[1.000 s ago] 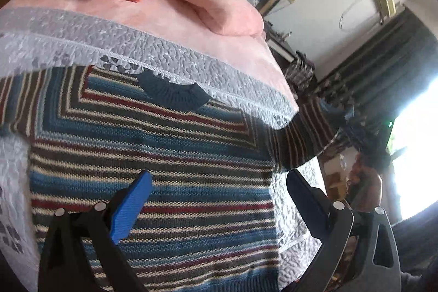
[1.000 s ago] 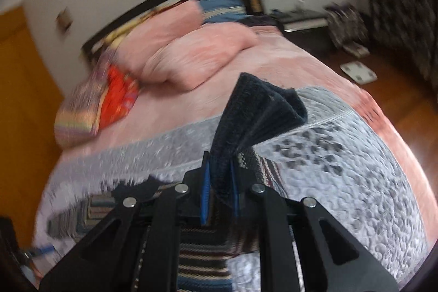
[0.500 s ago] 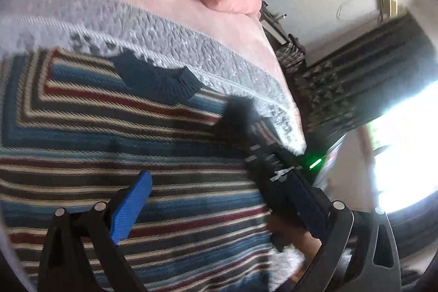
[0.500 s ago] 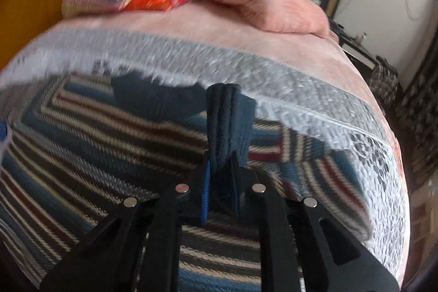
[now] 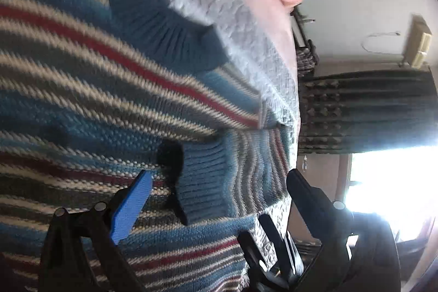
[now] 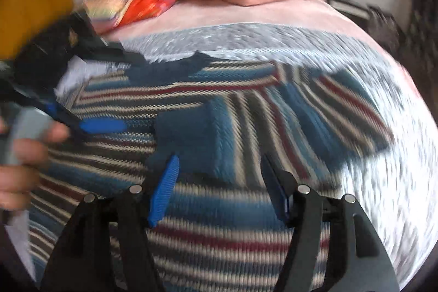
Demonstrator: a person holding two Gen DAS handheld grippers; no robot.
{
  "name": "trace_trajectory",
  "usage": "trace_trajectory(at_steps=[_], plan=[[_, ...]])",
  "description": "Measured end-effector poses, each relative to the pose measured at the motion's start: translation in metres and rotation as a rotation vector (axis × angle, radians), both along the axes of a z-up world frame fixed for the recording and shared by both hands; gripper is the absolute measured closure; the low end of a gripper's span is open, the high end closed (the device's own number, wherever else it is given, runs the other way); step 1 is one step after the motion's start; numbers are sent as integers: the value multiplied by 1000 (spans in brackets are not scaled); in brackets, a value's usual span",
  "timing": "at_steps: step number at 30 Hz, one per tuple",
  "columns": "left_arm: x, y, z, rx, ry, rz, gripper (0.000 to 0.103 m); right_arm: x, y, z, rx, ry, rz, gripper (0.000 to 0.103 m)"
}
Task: Fold small clothes
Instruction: 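Fold the held sleeve across the sweater body with the right gripper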
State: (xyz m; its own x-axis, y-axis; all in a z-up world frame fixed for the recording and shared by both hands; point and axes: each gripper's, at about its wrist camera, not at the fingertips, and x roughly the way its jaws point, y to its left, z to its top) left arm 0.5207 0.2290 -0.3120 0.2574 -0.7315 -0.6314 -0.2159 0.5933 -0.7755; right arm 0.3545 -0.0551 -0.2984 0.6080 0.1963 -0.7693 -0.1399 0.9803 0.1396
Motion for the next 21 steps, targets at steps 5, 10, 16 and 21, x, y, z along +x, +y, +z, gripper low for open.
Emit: trace_trajectory(at_steps=[5, 10, 16, 21], plan=[[-2, -21, -21, 65, 78, -15, 4, -27, -21, -21, 149, 6, -76, 37], [-3, -36, -13, 69, 61, -23, 6, -23, -28, -36, 223, 36, -77, 38], [-8, -50, -12, 74, 105, -15, 11, -23, -37, -32, 276, 21, -97, 38], [-2, -57, -19, 155, 164, 6, 73, -24, -43, -31, 295, 11, -110, 38]])
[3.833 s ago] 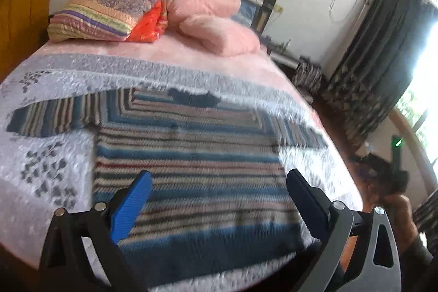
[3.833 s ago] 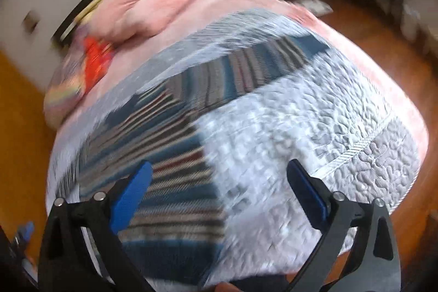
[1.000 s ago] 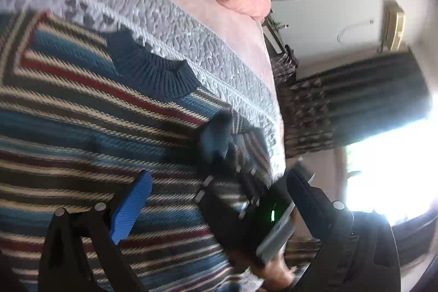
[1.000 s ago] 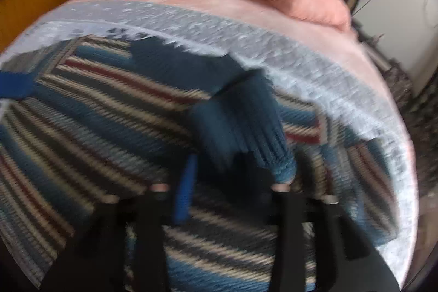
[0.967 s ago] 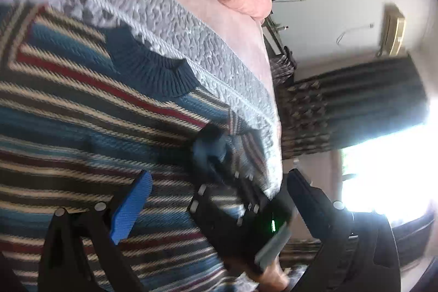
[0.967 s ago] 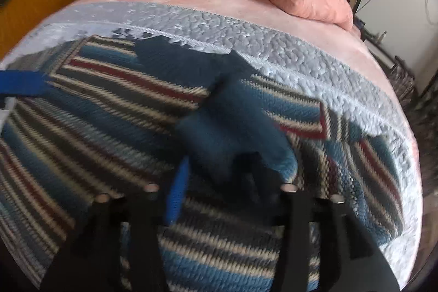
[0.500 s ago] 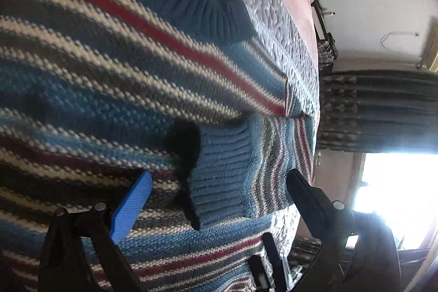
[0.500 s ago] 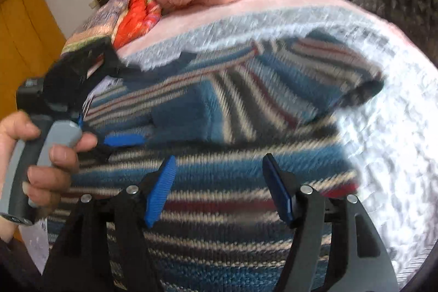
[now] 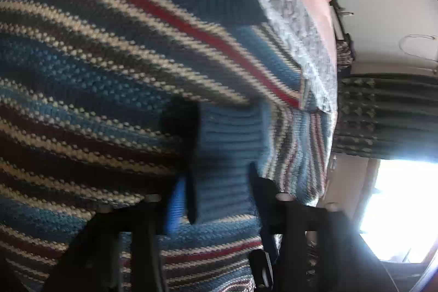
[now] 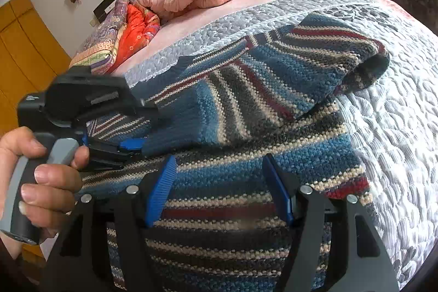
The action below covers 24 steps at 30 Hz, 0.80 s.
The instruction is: Fold small clothes
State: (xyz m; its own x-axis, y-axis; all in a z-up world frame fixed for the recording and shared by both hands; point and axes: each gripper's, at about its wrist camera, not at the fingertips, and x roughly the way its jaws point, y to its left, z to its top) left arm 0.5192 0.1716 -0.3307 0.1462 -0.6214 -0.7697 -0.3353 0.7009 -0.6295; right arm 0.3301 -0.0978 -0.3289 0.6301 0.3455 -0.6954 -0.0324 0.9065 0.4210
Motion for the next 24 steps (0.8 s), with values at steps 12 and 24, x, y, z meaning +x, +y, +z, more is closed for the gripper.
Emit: trace_trajectory(at_steps=[12, 24], plan=[[51, -8, 100, 15, -202, -134, 92, 1, 2, -1, 16, -17, 12, 38], [92, 70, 204, 177, -345, -179, 94, 2, 7, -2, 24, -20, 28, 38]])
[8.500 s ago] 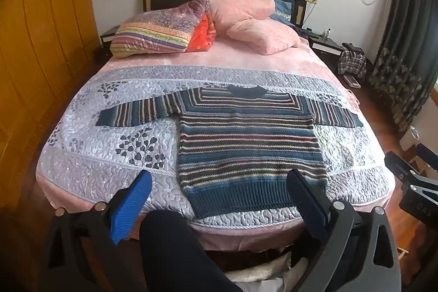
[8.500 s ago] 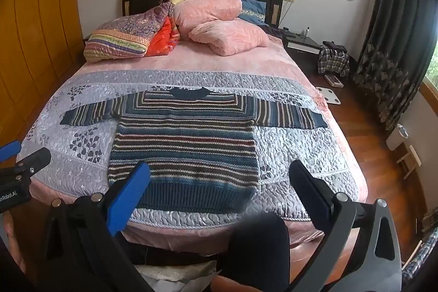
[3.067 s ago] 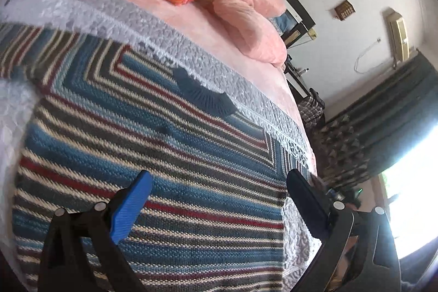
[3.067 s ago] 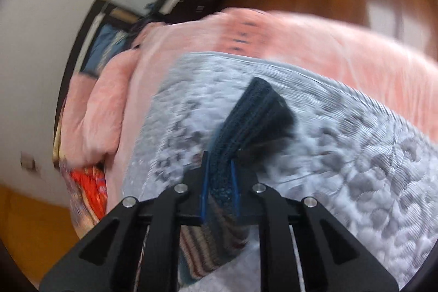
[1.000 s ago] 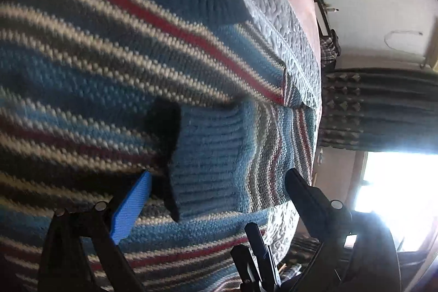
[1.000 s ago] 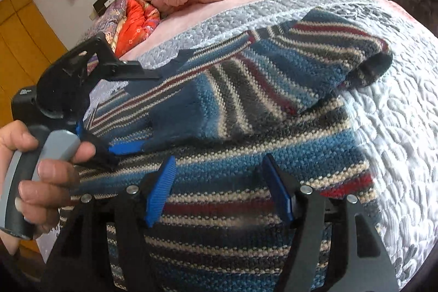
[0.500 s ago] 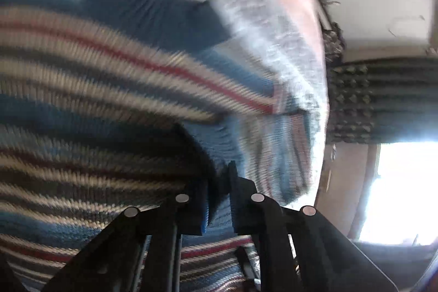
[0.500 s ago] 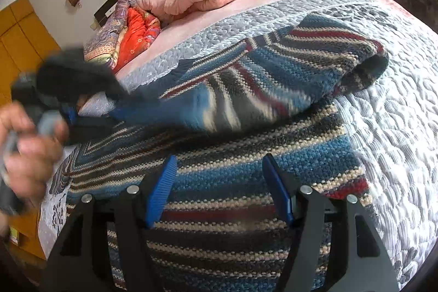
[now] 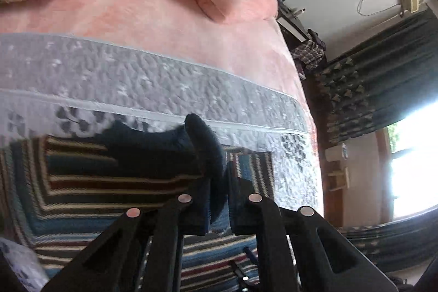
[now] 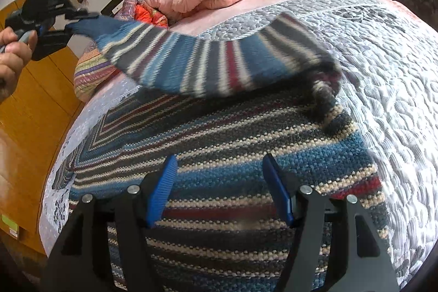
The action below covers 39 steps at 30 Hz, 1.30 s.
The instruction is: Fold small clothes
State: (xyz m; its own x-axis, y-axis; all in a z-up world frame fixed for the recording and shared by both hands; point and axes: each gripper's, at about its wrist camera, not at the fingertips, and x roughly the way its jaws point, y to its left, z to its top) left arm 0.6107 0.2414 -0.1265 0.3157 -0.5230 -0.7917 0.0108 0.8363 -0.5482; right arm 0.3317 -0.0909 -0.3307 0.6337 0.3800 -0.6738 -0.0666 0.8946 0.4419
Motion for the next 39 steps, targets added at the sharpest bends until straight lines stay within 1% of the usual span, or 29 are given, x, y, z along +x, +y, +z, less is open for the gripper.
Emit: trace_trajectory(at_steps=[3, 6, 12, 15, 17, 18, 19, 20, 21, 22, 23, 24, 25, 26, 27, 28, 30, 31, 32, 33, 35, 36, 37, 38, 39], plan=[[1, 26, -7, 14, 15, 22, 94, 1, -1, 0, 1, -2, 6, 38], [-6, 56, -28, 16, 48, 50, 94, 1, 0, 0, 2, -2, 8, 38], [-22, 101, -87, 45, 145, 101, 94, 1, 2, -2, -3, -1, 15, 38], [-29, 119, -130, 80, 205, 120, 94, 2, 4, -3, -10, -1, 18, 38], [-33, 125, -152, 114, 237, 121, 92, 2, 4, -3, -12, -1, 21, 38], [-34, 126, -161, 136, 251, 120, 86, 2, 5, -4, -14, 0, 21, 38], [-36, 129, -171, 201, 272, 129, 80, 2, 5, -5, -15, 2, 23, 38], [-38, 133, -172, 274, 276, 158, 79, 2, 6, -5, -16, 3, 25, 38], [-40, 136, -171, 307, 269, 183, 74, 2, 6, -5, -16, 2, 26, 38], [-44, 139, -162, 321, 230, 210, 59, 2, 6, -4, -16, -1, 27, 38], [-49, 138, -150, 334, 170, 225, 52, 2, 6, -3, -14, -5, 28, 38], [-56, 132, -135, 331, 89, 218, 47, 2, 6, -1, -13, -10, 28, 38], [-59, 127, -130, 293, 58, 196, 47, 2, 7, 0, -12, -15, 29, 38], [-61, 120, -127, 230, 36, 167, 47, 2, 8, 0, -12, -17, 30, 38], [-62, 111, -131, 143, 31, 128, 47, 2, 8, 0, -10, -15, 32, 38], [-62, 107, -137, 113, 44, 120, 47, 1, 9, -1, -10, -13, 36, 38], [-59, 104, -161, 105, 112, 140, 47, 0, 11, -2, -19, -11, 44, 38], [-59, 105, -179, 112, 165, 151, 51, -1, 12, -2, -26, -10, 45, 38], [-60, 109, -188, 110, 181, 168, 55, -3, 12, -3, -33, -5, 46, 38], [-62, 114, -191, 98, 175, 184, 58, -4, 11, -2, -34, -3, 42, 38], [-69, 125, -185, 73, 167, 202, 59, -8, 9, 1, -31, -4, 32, 38], [-73, 132, -181, 72, 164, 210, 56, -9, 9, 3, -30, -5, 29, 38], [-82, 143, -174, 81, 165, 223, 45, -10, 10, 5, -30, -3, 30, 38], [-89, 155, -169, 82, 161, 240, 39, -11, 12, 7, -29, -1, 33, 38], [-100, 169, -163, 63, 147, 260, 34, -12, 15, 10, -27, -1, 38, 38]])
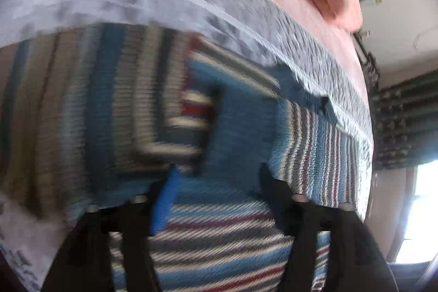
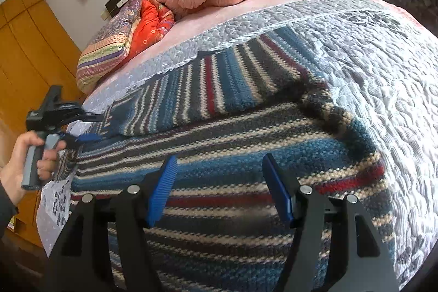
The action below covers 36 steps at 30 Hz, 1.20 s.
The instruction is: Fold small clothes
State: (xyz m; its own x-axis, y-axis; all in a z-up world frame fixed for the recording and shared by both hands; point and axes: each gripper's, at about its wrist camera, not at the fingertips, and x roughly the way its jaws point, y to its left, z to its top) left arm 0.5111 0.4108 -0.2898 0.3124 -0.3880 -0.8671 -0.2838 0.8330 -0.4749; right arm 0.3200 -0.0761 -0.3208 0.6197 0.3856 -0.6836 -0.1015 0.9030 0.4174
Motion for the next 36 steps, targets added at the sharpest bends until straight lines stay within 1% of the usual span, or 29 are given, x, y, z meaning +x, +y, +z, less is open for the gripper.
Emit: trace_trajectory(at_steps=[1, 2, 3, 4, 6, 7, 8, 11, 12, 14, 17, 19, 22, 24, 26, 27, 28, 29, 30, 31, 33, 34, 36], plan=[[-17, 27, 9, -33, -23, 39, 31, -1, 4, 3, 2, -3, 9, 38], [-25, 42, 16, -46, -34, 69, 29, -3, 8, 7, 1, -7, 17, 38], [-39, 65, 22, -61, -49, 113, 24, -6, 14, 12, 1, -14, 31, 38], [-57, 99, 30, -76, -75, 178, 22, -9, 19, 15, 1, -18, 45, 38], [-87, 154, 40, -60, -106, 284, 21, -15, 32, 21, -8, -27, 78, 38], [-109, 191, 45, -46, -126, 353, 20, -18, 39, 23, -14, -29, 96, 37], [-126, 216, 47, -37, -137, 403, 20, -21, 49, 25, -22, -30, 120, 37], [-176, 294, 47, -2, -149, 573, 20, -27, 71, 30, -38, -32, 168, 37], [-191, 319, 42, 4, -143, 632, 20, -29, 78, 31, -45, -32, 181, 37], [-204, 350, 30, -17, -135, 689, 20, -32, 87, 31, -52, -25, 196, 37], [-209, 376, 5, -46, -115, 752, 20, -34, 99, 29, -58, -7, 204, 37], [-204, 384, -10, -66, -122, 775, 20, -35, 106, 29, -63, 3, 210, 37], [-191, 393, -22, -63, -142, 777, 20, -36, 115, 28, -71, 10, 222, 37], [-181, 396, -25, -54, -159, 782, 20, -36, 121, 27, -80, 16, 232, 37], [-179, 398, -25, -35, -180, 791, 22, -34, 126, 26, -87, 20, 238, 37], [-178, 399, -24, -19, -184, 795, 30, -33, 129, 26, -89, 21, 240, 37], [-177, 400, -24, 4, -178, 796, 45, -32, 130, 26, -90, 21, 242, 37], [-175, 403, -24, 19, -169, 796, 57, -31, 132, 27, -90, 21, 243, 37], [-175, 406, -26, 18, -159, 795, 72, -31, 133, 27, -89, 21, 243, 37], [-174, 409, -26, 19, -149, 798, 82, -30, 134, 27, -88, 22, 243, 37], [-178, 411, -22, 17, -154, 792, 90, -29, 134, 28, -81, 27, 240, 37], [-177, 410, -14, 21, -171, 783, 93, -30, 134, 29, -77, 29, 239, 37], [-174, 404, 2, 25, -207, 757, 93, -31, 134, 33, -79, 22, 242, 37]])
